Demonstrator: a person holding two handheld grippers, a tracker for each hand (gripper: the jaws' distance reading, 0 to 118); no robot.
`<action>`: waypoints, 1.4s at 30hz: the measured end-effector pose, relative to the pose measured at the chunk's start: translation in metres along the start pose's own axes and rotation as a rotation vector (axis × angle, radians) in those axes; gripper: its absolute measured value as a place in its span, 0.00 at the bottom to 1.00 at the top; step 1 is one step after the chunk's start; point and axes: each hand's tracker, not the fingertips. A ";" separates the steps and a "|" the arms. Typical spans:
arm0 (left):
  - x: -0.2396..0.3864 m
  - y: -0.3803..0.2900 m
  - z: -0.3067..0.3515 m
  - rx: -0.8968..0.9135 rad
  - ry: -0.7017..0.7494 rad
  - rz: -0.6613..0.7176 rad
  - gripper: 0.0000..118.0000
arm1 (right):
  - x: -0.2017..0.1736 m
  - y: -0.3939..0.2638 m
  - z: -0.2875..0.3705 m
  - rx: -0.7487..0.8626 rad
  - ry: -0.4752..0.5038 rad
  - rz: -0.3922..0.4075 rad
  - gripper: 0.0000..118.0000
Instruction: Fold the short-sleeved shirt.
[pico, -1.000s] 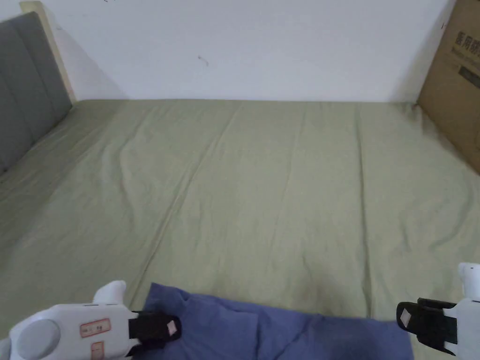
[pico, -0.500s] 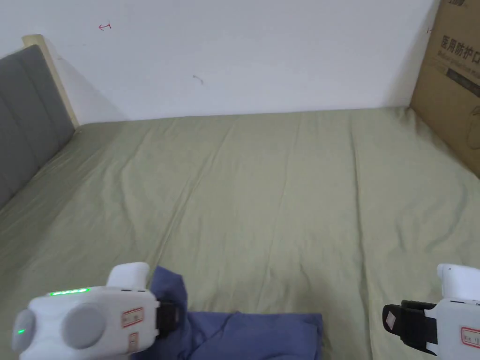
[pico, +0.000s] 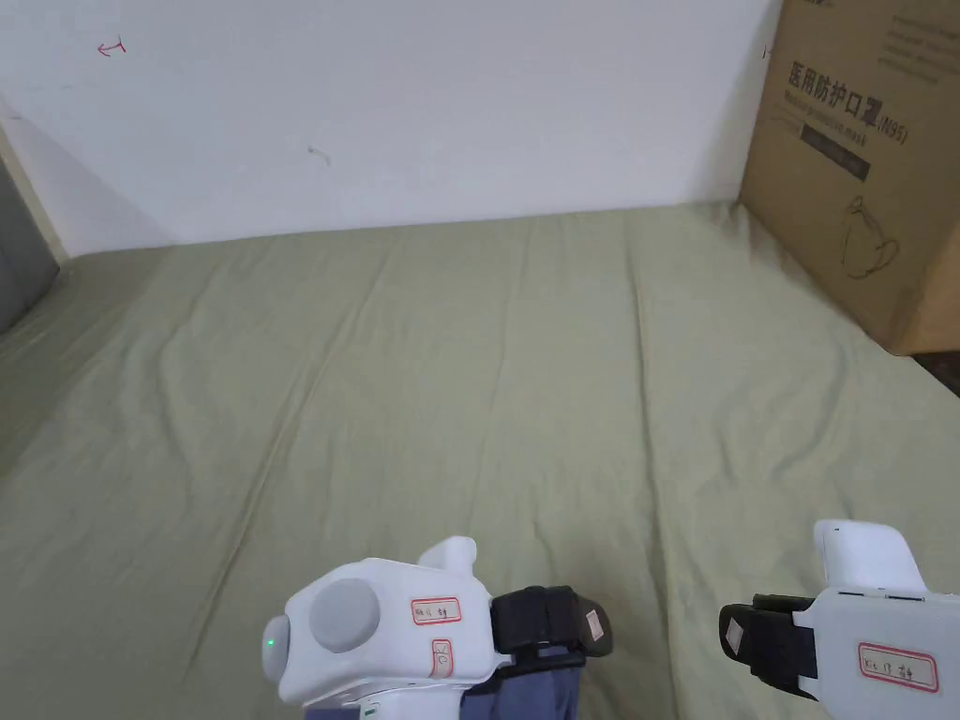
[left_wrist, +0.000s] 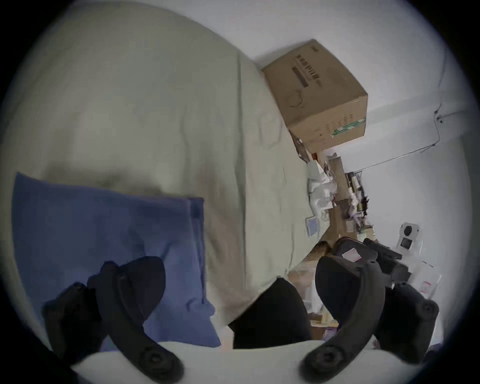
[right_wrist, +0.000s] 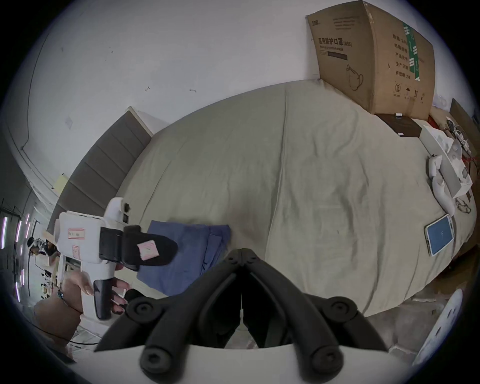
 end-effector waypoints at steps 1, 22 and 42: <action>-0.001 0.002 0.006 0.018 0.046 -0.035 0.99 | 0.001 0.000 0.000 0.001 -0.002 0.001 0.00; -0.022 -0.015 -0.058 -0.196 0.217 -0.179 0.03 | 0.010 0.005 0.002 0.002 -0.019 0.007 0.00; 0.016 -0.050 0.144 0.359 0.182 -0.222 0.04 | -0.008 0.002 0.006 0.026 0.353 -0.114 0.00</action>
